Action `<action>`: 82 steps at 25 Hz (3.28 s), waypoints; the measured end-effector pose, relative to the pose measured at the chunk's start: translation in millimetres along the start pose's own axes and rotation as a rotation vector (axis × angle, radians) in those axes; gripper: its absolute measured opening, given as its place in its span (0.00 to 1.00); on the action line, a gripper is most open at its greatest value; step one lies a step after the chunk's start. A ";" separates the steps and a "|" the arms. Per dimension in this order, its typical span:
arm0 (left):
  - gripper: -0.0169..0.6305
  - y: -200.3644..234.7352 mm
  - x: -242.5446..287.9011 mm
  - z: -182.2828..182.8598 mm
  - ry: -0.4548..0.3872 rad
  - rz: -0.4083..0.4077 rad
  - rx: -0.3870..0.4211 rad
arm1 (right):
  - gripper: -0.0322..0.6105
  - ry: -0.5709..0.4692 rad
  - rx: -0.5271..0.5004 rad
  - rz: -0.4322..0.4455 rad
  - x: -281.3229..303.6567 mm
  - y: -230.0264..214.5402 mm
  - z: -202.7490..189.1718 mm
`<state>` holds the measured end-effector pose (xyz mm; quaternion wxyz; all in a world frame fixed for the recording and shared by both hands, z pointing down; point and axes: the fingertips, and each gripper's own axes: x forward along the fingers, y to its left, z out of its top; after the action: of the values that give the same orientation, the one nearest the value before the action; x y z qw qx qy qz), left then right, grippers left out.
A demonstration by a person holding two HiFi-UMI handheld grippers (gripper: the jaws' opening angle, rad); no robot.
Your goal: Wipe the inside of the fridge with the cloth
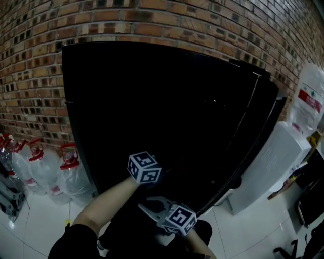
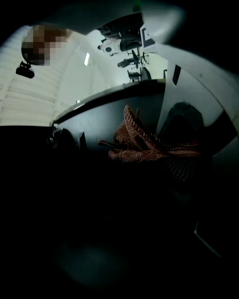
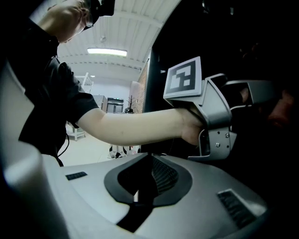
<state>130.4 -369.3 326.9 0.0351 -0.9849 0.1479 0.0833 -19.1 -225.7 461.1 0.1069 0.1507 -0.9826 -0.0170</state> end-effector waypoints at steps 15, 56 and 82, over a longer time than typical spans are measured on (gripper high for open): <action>0.11 117.4 8.7 -7.3 0.010 0.317 0.013 | 0.09 -0.039 0.039 -0.059 5.0 -24.6 11.2; 0.12 -9.6 -33.4 -50.5 0.185 -0.006 0.128 | 0.09 0.032 -0.036 0.136 -15.6 27.5 -6.0; 0.12 32.6 4.4 -65.6 0.175 0.040 0.155 | 0.09 -0.046 0.019 -0.019 -8.0 -34.7 -6.7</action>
<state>134.9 -407.8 389.2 0.0965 -0.9796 0.1759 -0.0139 -0.1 -256.4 463.7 0.0825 0.1605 -0.9835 -0.0120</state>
